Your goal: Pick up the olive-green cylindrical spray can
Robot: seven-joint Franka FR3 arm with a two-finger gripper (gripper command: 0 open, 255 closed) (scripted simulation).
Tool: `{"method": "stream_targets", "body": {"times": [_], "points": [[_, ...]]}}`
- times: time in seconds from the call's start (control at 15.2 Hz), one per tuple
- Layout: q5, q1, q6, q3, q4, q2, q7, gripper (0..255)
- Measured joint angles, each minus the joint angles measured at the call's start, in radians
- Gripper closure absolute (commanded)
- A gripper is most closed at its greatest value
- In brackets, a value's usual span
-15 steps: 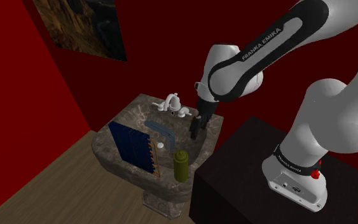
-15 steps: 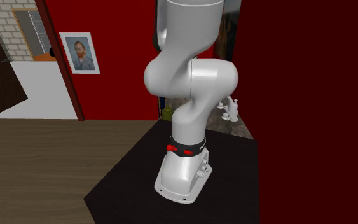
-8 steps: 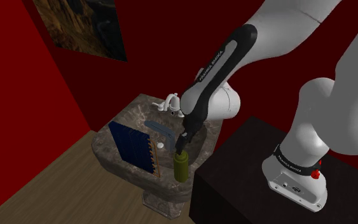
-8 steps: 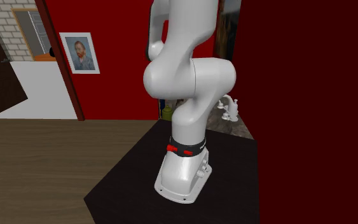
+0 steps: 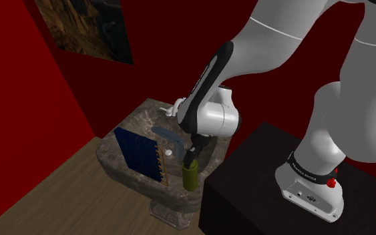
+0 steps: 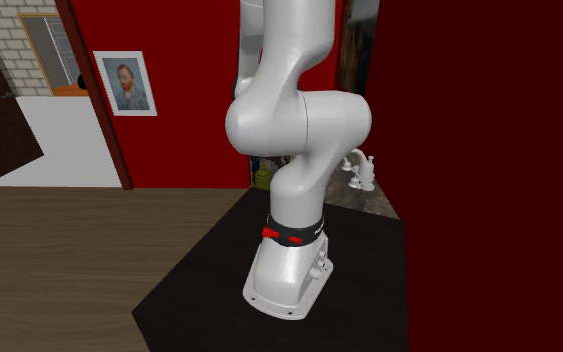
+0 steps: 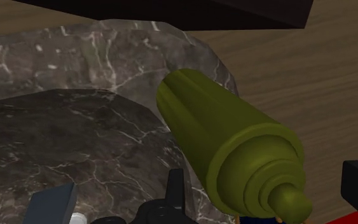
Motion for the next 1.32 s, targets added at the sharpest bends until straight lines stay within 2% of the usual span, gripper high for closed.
{"method": "stream_targets", "body": {"times": [0.07,0.73,0.99,1.32], "points": [[0.012,-0.001,0.002,0.002,0.003,0.006,-0.012,255],[0.023,-0.003,0.003,0.003,0.009,0.011,-0.024,255],[-0.085,0.008,-0.014,-0.012,-0.027,-0.049,0.086,255],[-0.275,0.014,-0.051,-0.039,-0.072,-0.148,0.267,255]]}}
